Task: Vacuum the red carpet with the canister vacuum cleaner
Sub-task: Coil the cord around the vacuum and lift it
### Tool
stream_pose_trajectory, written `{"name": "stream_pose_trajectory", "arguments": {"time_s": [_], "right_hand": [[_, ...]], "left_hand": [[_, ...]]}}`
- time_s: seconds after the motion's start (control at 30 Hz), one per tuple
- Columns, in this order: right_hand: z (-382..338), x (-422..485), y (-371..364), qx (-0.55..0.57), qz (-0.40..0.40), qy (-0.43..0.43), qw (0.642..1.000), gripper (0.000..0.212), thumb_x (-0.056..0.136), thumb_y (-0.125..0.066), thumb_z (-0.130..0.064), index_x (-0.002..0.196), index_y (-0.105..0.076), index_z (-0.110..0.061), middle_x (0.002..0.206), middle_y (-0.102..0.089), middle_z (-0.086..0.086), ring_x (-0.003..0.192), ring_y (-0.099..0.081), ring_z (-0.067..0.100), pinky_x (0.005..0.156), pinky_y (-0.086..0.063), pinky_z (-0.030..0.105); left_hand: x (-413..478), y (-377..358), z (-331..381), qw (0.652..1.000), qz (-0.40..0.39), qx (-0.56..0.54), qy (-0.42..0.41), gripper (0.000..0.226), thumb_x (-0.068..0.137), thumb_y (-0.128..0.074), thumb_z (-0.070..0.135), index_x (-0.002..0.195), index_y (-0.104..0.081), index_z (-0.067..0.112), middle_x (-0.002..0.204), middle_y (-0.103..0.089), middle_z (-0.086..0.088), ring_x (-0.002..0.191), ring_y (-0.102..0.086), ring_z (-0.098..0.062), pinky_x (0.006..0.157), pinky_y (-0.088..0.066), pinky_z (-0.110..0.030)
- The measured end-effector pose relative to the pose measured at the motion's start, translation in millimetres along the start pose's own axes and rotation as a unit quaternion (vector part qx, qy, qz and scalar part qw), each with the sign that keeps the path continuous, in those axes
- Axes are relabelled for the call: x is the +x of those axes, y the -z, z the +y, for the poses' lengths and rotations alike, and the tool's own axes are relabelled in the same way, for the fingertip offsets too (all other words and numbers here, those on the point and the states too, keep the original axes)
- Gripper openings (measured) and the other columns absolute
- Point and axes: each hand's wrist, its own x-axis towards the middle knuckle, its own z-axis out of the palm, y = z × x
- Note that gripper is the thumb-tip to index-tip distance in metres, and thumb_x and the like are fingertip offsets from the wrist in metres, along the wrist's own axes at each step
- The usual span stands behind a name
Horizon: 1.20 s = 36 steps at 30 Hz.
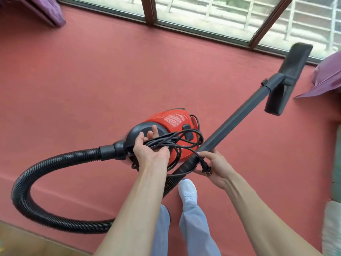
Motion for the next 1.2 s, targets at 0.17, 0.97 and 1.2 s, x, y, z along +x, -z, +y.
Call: {"name": "stream_pose_trajectory", "arguments": {"time_s": [0.17, 0.97, 1.2], "right_hand": [[-12.4, -31.2, -1.0, -0.01, 0.053, 0.018, 0.998, 0.025, 0.086, -0.063, -0.011, 0.108, -0.054, -0.019, 0.08, -0.062, 0.0, 0.063, -0.062, 0.015, 0.066, -0.053, 0.035], [-14.1, -210.4, 26.1, 0.327, 0.164, -0.015, 0.931, 0.015, 0.084, -0.073, -0.016, 0.091, -0.061, -0.009, 0.069, -0.062, 0.005, 0.059, -0.058, 0.019, 0.048, -0.051, 0.025], [-49.9, -224.0, 74.3, 0.515, 0.119, 0.032, 0.848, 0.028, 0.08, -0.071, -0.016, 0.105, -0.067, -0.005, 0.094, -0.075, 0.011, 0.086, -0.072, 0.025, 0.079, -0.058, 0.037]], "left_hand": [[-24.6, -2.2, -21.9, 1.0, -0.009, 0.006, 0.01, 0.024, 0.1, -0.054, 0.017, 0.077, -0.047, 0.017, 0.083, -0.061, 0.002, 0.082, -0.07, -0.02, 0.092, -0.05, -0.057], [-179.7, -20.0, -196.3, 0.819, -0.059, 0.56, 0.111, 0.018, 0.095, -0.068, 0.024, 0.098, -0.058, 0.009, 0.084, -0.06, -0.003, 0.067, -0.062, -0.019, 0.042, -0.055, -0.027], [-198.9, -7.5, -315.3, 0.675, -0.074, 0.728, 0.091, 0.024, 0.097, -0.066, 0.025, 0.081, -0.055, 0.009, 0.071, -0.056, -0.003, 0.06, -0.055, -0.018, 0.05, -0.049, -0.028]]}}
